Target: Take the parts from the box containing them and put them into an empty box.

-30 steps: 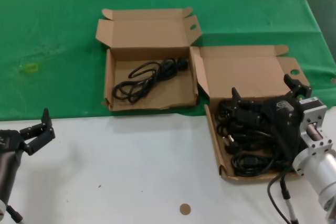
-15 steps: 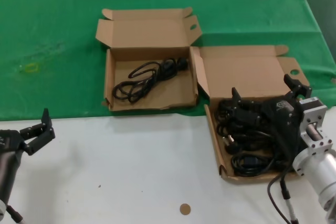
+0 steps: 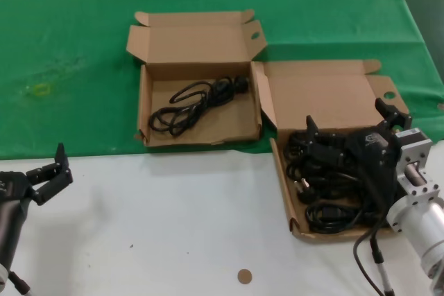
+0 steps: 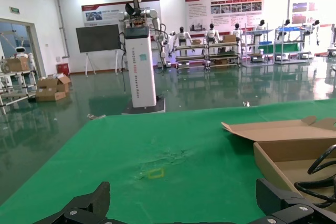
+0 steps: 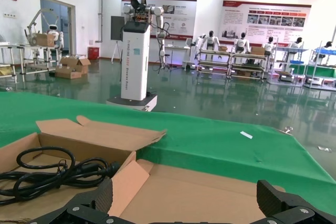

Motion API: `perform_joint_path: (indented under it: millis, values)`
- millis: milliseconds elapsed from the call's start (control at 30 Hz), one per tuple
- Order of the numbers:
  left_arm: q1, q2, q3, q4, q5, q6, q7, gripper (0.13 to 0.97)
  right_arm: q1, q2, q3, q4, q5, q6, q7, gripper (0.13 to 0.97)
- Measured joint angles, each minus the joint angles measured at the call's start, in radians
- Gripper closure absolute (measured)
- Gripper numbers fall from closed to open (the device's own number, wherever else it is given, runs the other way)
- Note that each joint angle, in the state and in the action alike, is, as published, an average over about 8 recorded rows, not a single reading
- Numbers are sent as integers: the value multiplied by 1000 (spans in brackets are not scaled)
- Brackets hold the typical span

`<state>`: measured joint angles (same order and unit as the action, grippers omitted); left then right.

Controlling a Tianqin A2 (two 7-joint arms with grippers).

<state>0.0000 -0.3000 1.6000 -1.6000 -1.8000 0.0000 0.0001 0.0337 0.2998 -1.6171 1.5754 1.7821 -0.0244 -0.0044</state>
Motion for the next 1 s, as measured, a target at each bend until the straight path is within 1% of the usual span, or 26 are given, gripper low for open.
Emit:
perform_joint_path:
  millis: [1000]
  values:
    - [0, 0, 0, 0, 0, 0, 0, 132, 0, 0, 0, 0, 0, 0, 0, 129]
